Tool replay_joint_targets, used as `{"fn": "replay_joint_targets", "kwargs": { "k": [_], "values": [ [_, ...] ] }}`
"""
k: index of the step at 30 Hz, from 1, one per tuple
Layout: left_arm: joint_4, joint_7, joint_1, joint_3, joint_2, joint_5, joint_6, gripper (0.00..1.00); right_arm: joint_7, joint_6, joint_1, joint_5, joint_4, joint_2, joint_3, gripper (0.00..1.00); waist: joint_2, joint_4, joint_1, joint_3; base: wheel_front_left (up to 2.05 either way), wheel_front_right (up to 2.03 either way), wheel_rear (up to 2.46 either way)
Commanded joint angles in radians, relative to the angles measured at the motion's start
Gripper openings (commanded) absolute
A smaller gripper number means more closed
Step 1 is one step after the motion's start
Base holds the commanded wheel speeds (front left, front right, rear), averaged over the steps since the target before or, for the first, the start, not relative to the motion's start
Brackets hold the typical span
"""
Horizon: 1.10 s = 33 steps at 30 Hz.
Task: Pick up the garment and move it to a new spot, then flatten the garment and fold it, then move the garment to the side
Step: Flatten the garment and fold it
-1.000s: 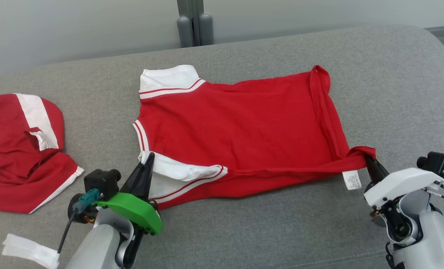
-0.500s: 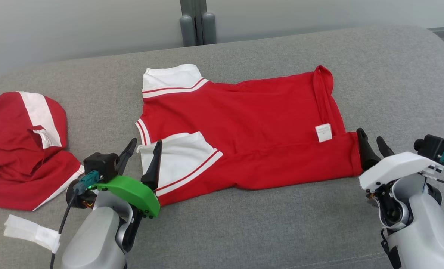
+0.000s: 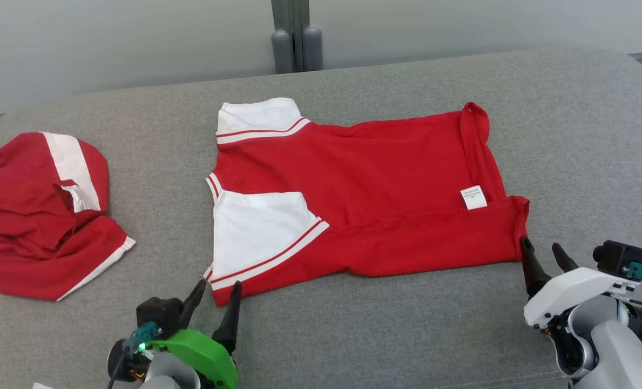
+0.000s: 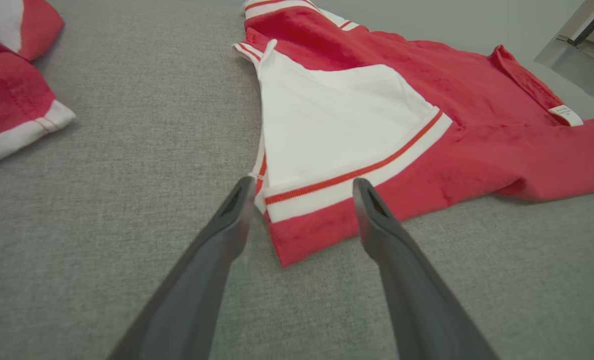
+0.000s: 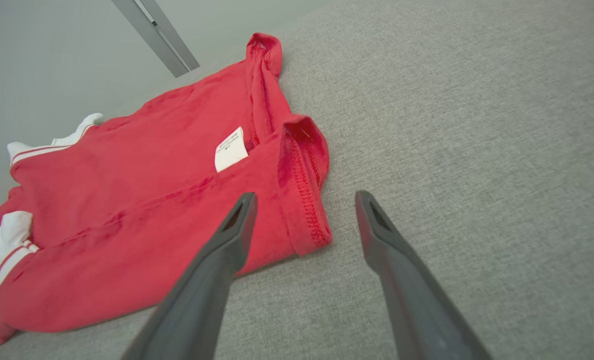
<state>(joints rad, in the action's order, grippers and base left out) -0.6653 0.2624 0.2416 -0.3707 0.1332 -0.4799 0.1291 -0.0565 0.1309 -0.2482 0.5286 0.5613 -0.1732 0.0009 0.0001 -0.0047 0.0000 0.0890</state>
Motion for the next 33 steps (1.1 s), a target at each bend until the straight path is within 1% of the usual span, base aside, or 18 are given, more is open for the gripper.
{"fn": "replay_joint_targets", "kwargs": {
  "k": [1,12,13,14,15,16,17,22,26,33],
  "values": [
    [-0.018,0.003,0.001,-0.006,0.000,0.001,0.002,1.00,-0.008,0.000,-0.018,-0.010,0.012,-0.003,0.009,1.00,-0.0001,0.002,0.0000,0.008,0.00,0.00,0.00],
    [-0.167,0.002,0.089,-0.041,-0.019,-0.049,0.001,1.00,-0.054,0.000,-0.118,-0.029,0.189,-0.003,0.065,1.00,-0.0001,0.004,0.0000,0.043,0.00,0.00,0.00],
    [-0.182,0.001,0.098,-0.048,-0.021,-0.054,0.001,0.81,-0.061,0.000,-0.129,-0.028,0.206,0.000,0.072,1.00,-0.0001,0.004,0.0000,0.046,0.00,0.00,0.00],
    [-0.190,0.001,0.107,-0.052,-0.023,-0.058,0.001,0.44,-0.064,0.000,-0.135,-0.026,0.218,0.003,0.078,1.00,-0.0001,0.003,0.0000,0.048,0.00,0.00,0.00],
    [-0.195,0.001,0.115,-0.055,-0.026,-0.066,0.001,0.10,-0.067,0.000,-0.143,-0.020,0.233,0.006,0.087,0.42,-0.0001,0.003,0.0000,0.050,0.00,0.00,0.00],
    [-0.196,0.001,0.121,-0.058,-0.027,-0.071,0.001,0.00,-0.069,0.000,-0.149,-0.016,0.245,0.008,0.093,0.25,-0.0001,0.002,0.0000,0.052,0.00,0.00,0.00],
    [-0.193,0.001,0.125,-0.054,-0.027,-0.083,0.001,0.00,-0.073,0.000,-0.156,-0.011,0.258,0.008,0.100,0.00,-0.0001,0.002,0.0000,0.053,0.00,0.00,0.00],
    [-0.161,0.001,0.124,-0.021,-0.006,-0.104,0.001,0.00,-0.112,0.000,-0.175,0.014,0.300,0.013,0.129,0.00,-0.0001,0.006,0.0000,0.045,0.00,0.00,0.00],
    [-0.111,0.002,0.080,0.007,0.003,-0.099,0.001,0.00,-0.151,-0.001,-0.157,0.044,0.306,0.003,0.150,0.00,-0.0001,0.013,0.0000,0.013,0.00,0.00,0.00],
    [0.001,0.002,-0.071,0.066,-0.001,-0.068,-0.004,0.00,-0.184,-0.001,-0.054,0.084,0.235,-0.030,0.199,0.00,-0.0001,0.019,0.0000,-0.059,0.00,0.00,0.00]
  ]
}}
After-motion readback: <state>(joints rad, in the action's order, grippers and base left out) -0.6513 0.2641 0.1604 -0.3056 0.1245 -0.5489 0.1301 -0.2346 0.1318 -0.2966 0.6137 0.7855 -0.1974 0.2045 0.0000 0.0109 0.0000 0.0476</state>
